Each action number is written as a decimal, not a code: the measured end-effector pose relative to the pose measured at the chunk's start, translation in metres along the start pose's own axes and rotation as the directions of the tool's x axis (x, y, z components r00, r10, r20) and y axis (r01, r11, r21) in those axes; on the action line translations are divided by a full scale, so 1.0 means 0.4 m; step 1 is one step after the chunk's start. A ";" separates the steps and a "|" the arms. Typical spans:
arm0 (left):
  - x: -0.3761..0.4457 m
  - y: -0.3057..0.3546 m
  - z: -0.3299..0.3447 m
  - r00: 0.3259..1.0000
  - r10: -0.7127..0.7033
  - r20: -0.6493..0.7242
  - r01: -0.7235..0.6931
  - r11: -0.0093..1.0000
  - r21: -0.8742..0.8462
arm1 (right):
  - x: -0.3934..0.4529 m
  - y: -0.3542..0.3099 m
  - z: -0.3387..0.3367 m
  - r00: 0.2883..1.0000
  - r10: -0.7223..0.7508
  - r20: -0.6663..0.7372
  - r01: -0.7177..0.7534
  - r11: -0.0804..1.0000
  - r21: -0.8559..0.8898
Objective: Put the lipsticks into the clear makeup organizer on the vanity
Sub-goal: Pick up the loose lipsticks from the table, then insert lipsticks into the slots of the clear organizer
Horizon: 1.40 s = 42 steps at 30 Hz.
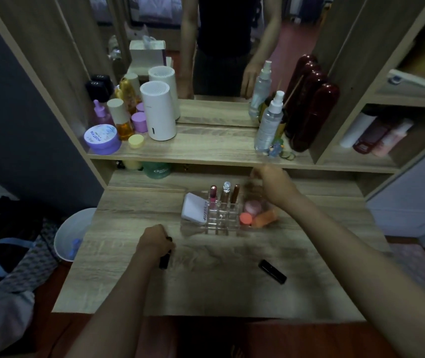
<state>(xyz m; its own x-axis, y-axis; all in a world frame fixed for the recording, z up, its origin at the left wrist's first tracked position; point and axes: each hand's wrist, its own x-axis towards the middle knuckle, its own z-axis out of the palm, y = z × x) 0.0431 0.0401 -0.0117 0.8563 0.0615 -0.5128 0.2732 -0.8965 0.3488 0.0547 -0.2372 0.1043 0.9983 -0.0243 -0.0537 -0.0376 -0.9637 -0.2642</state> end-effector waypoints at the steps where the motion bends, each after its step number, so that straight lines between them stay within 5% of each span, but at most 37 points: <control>1: -0.003 0.004 0.000 1.000 0.001 -0.002 -0.001 1.000 0.010 | -0.027 0.011 -0.019 0.999 0.010 -0.042 -0.009 1.000 0.008; 4: -0.013 0.016 -0.002 1.000 0.000 0.000 0.000 1.000 0.009 | -0.121 0.033 -0.050 0.998 0.047 -0.039 -0.048 0.999 -0.016; 10: -0.035 0.046 0.003 0.998 0.049 0.039 -0.049 0.999 0.004 | -0.253 0.058 0.102 0.920 0.083 0.384 -0.041 0.992 -0.116; 13: -0.048 0.057 0.009 0.995 0.086 0.040 -0.087 0.996 0.009 | -0.296 0.079 0.186 0.885 0.113 0.451 -0.076 0.992 -0.101; 22: -0.083 0.097 -0.006 0.982 0.190 -0.008 -0.190 0.982 -0.005 | -0.330 0.095 0.244 0.925 0.050 0.377 -0.044 0.999 -0.025; 31: -0.082 0.193 -0.068 0.922 0.333 -0.197 -0.369 0.911 -0.186 | -0.248 0.026 0.134 1.000 0.014 0.003 -0.014 0.929 0.369; 35: -0.076 0.220 -0.088 0.901 0.345 -0.261 -0.414 0.862 -0.291 | -0.200 -0.012 0.103 0.999 0.003 -0.052 0.022 0.881 0.472; 42: -0.049 0.240 -0.087 0.886 0.304 -0.350 -0.429 0.823 -0.372 | -0.120 -0.043 0.101 0.999 -0.019 -0.048 0.036 0.920 0.390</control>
<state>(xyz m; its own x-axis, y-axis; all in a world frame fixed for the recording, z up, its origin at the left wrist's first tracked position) 0.0681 -0.0319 0.0592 0.9952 -0.0643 -0.0735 0.0202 -0.6012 0.7989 0.0058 -0.2089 0.0724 0.9998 -0.0189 -0.0027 -0.0165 -0.7842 -0.6203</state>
